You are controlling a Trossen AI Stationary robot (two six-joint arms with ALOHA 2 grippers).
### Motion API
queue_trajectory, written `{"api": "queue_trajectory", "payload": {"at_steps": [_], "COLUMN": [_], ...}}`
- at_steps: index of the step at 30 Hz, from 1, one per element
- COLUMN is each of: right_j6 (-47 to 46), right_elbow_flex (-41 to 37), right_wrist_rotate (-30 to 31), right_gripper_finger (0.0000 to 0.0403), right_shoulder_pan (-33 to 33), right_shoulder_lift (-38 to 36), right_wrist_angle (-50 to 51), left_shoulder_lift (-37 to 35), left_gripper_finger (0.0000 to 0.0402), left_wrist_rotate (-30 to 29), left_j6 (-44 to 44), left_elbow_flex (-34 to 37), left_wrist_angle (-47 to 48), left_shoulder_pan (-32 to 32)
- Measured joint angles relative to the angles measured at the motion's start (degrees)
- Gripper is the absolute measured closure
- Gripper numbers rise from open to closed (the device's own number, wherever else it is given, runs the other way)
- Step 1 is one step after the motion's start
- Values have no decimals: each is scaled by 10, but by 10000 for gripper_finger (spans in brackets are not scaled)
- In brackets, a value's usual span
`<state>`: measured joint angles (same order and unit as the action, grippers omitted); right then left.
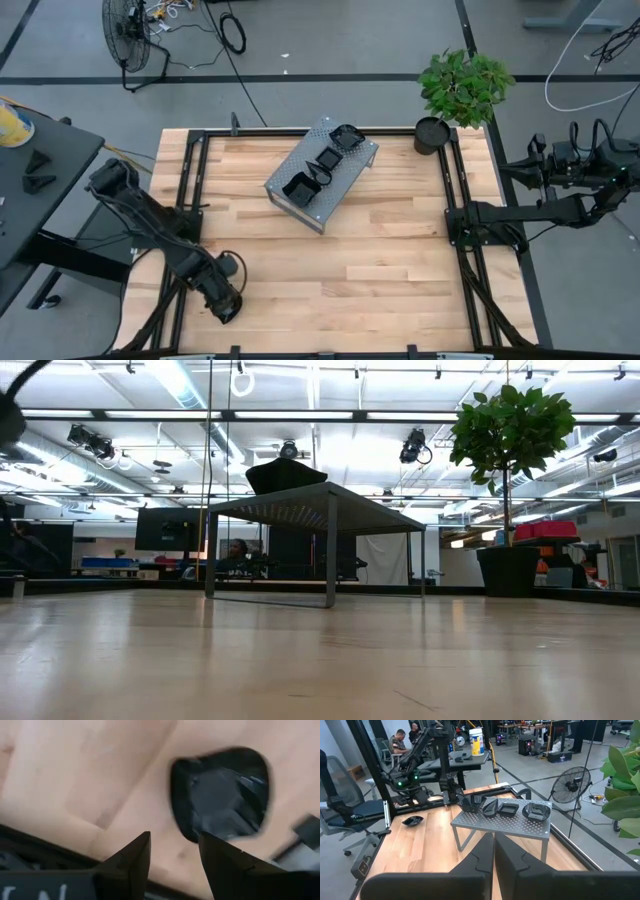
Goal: Pick & Place Mini shaped plates
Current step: Stack the black leaf shaped plate on top of the black leaf shaped plate on the shelf
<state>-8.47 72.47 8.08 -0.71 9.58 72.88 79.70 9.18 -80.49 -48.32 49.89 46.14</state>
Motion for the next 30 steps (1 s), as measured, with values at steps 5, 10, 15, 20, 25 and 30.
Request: {"api": "queue_trajectory", "payload": {"at_steps": [5,10,15,20,25,30], "right_j6": [0,0,0,0,0,0], "right_elbow_flex": [0,0,0,0,0,0], "right_wrist_rotate": [0,0,0,0,0,0], "right_gripper_finger": [383,383,383,383,383,383], "right_shoulder_pan": [0,0,0,0,0,0], "right_shoulder_lift": [0,0,0,0,0,0], "right_wrist_angle": [0,0,0,0,0,0], "left_shoulder_lift": [0,0,0,0,0,0], "left_gripper_finger": [229,229,229,229,229,229], "left_wrist_rotate": [-17,-34,-42,-49,-57,-65], "left_j6": [-32,-49,-74,-91,-94,-124], "left_elbow_flex": [45,68,89,101,101,101], "left_wrist_angle": [-49,-82,-117,-154,-160,-158], "left_shoulder_pan": [7,7,7,7,7,7]}}
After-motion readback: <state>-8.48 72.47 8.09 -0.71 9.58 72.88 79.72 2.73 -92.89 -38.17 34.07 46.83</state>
